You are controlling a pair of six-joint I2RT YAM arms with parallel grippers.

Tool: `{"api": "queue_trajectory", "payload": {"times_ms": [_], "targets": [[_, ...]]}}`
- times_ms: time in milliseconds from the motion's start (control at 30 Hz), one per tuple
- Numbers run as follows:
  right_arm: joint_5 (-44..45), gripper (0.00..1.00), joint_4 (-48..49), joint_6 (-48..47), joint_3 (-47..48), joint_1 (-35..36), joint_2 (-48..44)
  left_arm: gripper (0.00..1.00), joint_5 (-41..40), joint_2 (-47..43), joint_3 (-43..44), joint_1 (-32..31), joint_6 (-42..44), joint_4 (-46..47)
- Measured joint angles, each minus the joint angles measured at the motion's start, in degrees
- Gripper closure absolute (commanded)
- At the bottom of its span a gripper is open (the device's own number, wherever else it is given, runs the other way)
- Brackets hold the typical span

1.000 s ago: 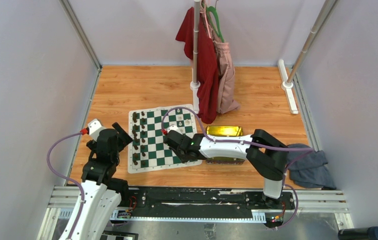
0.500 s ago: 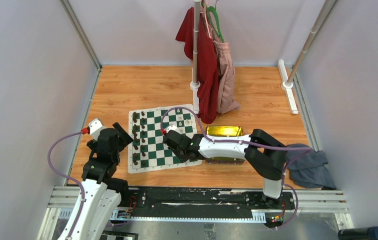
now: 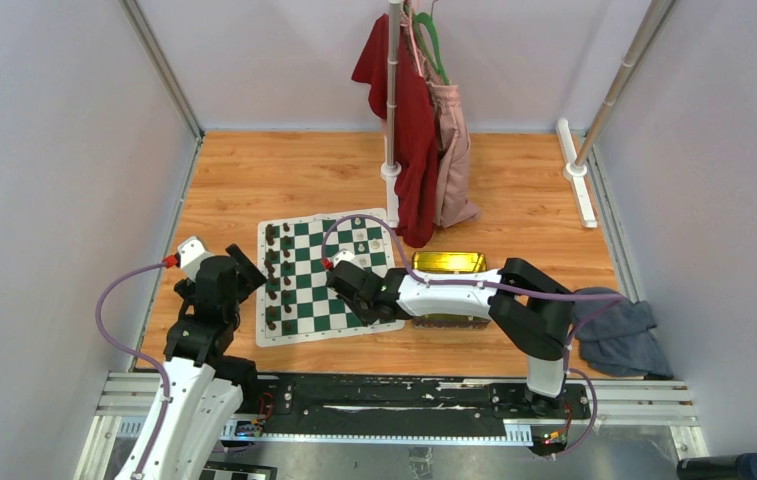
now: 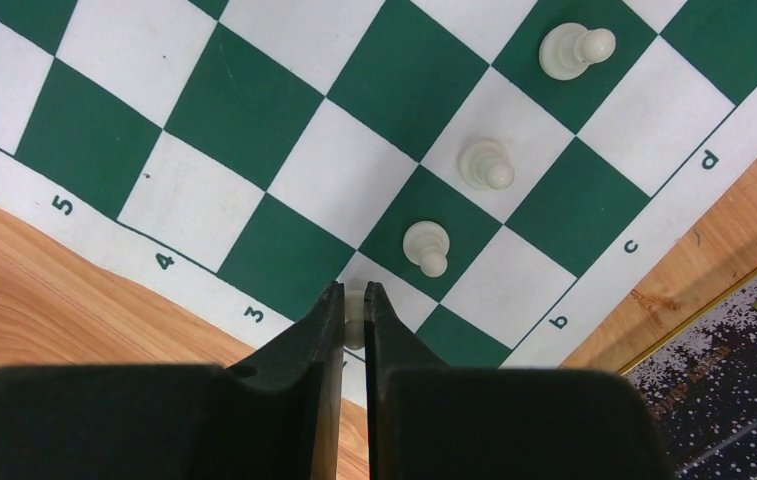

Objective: Set up the chess pieces on the board
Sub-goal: Place the chess piece on the chessboard.

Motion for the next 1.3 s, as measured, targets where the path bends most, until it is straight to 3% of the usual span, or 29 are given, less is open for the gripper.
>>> {"api": "queue_trajectory", "payload": {"times_ms": [767, 900, 1000, 1067, 1300], "targets": [[0.1, 1.0, 0.8, 0.0, -0.9, 0.0, -0.2, 0.0, 0.0, 0.3, -0.5, 0.0, 0.4, 0.9], [0.1, 0.92, 0.9, 0.0, -0.9, 0.0, -0.2, 0.0, 0.0, 0.3, -0.5, 0.0, 0.4, 0.9], [0.1, 0.76, 0.9, 0.0, -0.9, 0.0, -0.2, 0.0, 0.0, 0.3, -0.5, 0.0, 0.4, 0.9], [0.1, 0.71, 1.0, 0.0, -0.9, 0.0, -0.2, 0.0, 0.0, 0.3, -0.5, 0.0, 0.4, 0.9], [0.3, 0.65, 0.9, -0.4, -1.4, 0.0, -0.2, 0.0, 0.0, 0.3, -0.5, 0.0, 0.4, 0.9]]}}
